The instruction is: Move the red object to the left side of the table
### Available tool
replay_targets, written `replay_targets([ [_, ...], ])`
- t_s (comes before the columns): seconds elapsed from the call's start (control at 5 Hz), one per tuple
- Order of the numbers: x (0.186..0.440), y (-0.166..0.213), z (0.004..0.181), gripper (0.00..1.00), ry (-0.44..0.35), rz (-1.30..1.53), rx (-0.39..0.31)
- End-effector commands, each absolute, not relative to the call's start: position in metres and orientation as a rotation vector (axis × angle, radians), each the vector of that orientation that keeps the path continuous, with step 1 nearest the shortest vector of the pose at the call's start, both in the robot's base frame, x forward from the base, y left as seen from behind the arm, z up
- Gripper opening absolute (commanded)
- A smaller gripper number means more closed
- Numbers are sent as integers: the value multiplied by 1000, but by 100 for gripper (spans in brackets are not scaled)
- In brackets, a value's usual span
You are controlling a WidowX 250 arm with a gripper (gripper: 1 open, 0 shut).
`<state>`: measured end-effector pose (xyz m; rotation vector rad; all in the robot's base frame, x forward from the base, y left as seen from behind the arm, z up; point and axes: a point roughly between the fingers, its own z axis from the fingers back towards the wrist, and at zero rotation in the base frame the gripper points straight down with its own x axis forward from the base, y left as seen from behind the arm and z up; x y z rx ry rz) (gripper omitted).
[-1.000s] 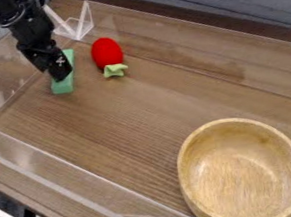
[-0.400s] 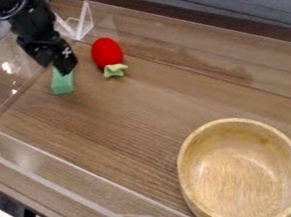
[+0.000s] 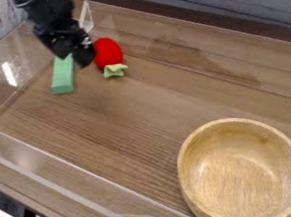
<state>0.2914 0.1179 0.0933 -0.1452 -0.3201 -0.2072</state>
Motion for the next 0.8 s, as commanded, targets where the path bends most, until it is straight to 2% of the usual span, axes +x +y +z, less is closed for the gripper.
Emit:
replay_targets([
  [0.0, 300, 85, 131, 100, -372, -249, -134],
  [0.2, 302, 54, 152, 100, -372, -235, -162],
  [0.4, 291, 27, 163, 100, -360, -295, -187],
  [0.6, 279, 2, 164, 100, -336, -359, -201],
])
